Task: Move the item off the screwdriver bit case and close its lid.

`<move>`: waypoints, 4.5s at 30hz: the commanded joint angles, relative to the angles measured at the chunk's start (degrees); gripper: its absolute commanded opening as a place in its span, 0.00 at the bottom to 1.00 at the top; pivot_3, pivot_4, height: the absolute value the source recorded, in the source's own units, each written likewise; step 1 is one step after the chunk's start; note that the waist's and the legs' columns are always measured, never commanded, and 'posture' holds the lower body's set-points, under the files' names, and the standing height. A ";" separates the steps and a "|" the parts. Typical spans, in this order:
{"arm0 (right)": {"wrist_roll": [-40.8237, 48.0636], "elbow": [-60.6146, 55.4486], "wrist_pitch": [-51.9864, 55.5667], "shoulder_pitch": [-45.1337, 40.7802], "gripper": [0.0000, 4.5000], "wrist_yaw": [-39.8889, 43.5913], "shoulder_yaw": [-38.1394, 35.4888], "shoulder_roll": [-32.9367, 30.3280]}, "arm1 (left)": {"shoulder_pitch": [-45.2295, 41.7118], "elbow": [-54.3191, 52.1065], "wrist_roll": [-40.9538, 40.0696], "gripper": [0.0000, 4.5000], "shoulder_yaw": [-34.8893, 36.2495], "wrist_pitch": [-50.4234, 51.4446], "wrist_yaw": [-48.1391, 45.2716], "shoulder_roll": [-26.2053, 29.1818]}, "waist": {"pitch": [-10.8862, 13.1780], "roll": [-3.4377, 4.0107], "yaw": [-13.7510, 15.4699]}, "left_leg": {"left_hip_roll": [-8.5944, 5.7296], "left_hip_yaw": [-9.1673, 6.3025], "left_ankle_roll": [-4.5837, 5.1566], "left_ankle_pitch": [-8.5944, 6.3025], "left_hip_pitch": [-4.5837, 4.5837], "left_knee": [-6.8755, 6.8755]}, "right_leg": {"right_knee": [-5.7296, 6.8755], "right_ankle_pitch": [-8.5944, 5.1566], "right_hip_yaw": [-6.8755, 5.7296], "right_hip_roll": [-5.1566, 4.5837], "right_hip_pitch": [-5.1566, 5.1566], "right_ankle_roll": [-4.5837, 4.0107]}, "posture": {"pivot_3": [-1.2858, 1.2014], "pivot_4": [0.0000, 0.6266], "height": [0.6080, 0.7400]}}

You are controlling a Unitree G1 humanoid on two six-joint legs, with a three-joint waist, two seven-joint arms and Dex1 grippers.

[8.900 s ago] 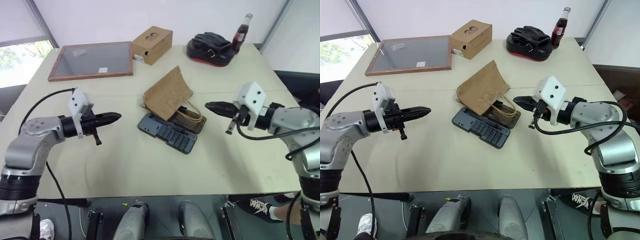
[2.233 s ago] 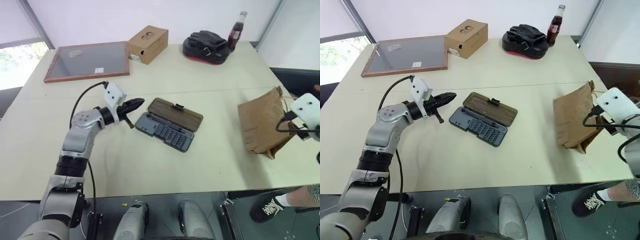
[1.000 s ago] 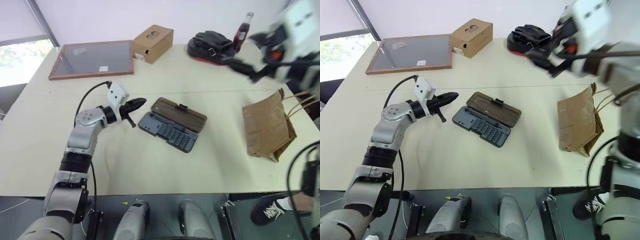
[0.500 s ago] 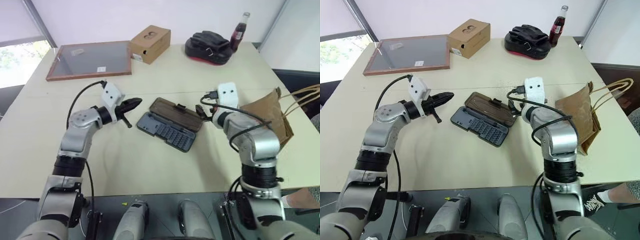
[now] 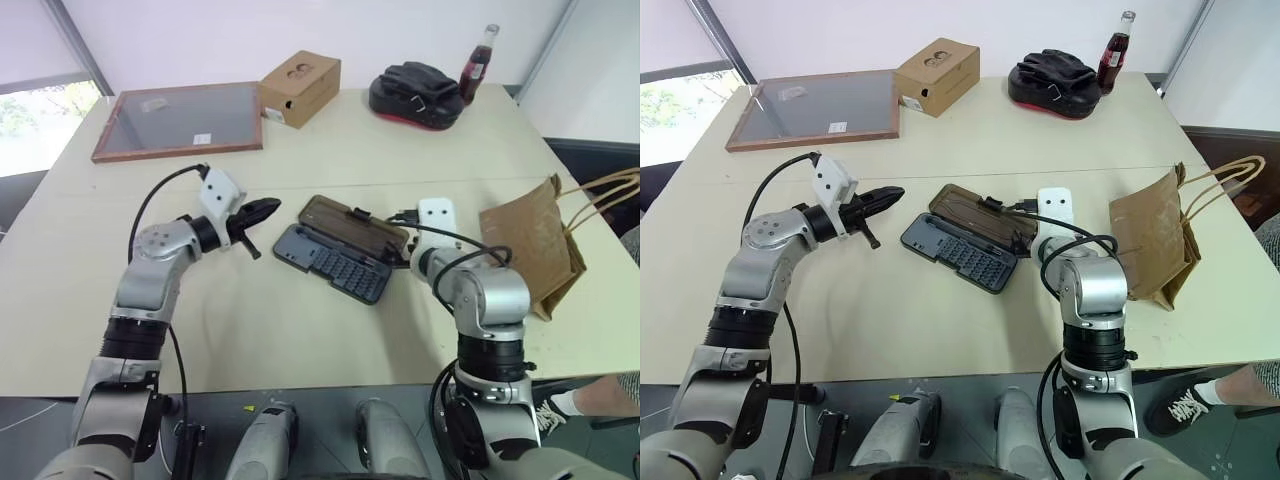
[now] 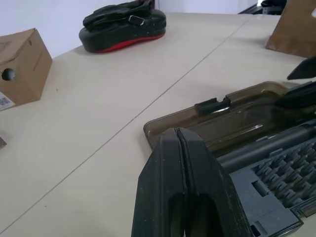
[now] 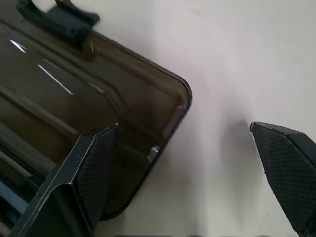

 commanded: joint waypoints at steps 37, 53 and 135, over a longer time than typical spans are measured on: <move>-3.76 -4.59 16.07 -9.41 0.01 -2.30 -3.59 11.00 | 1.44 -4.01 -0.63 0.00 1.20 0.64 2.26 0.88 | -0.04 0.00 -0.74 | 0.03 -0.11 -0.01 0.00 0.05 -0.09 | 0.01 0.00 -0.05 0.02 -0.01 -0.02 | 0.52 0.24 1.00; 2.33 -5.30 16.07 -6.63 0.01 -0.31 1.66 5.44 | 0.78 -3.51 -0.37 0.00 0.85 0.52 2.20 0.50 | -0.04 0.00 -1.30 | 0.05 -0.13 -0.01 0.00 0.05 -0.11 | 0.01 0.00 -0.05 0.04 -0.02 -0.02 | 0.52 0.24 1.00; 23.00 4.83 -31.21 -8.80 0.99 14.64 17.57 -21.03 | 14.78 -30.90 -18.88 0.00 -1.42 23.66 -15.71 13.74 | 0.08 0.04 -1.22 | 0.22 0.01 0.09 -0.03 0.02 -0.14 | -0.24 -0.03 -0.03 0.20 0.11 -0.04 | 0.52 0.24 1.00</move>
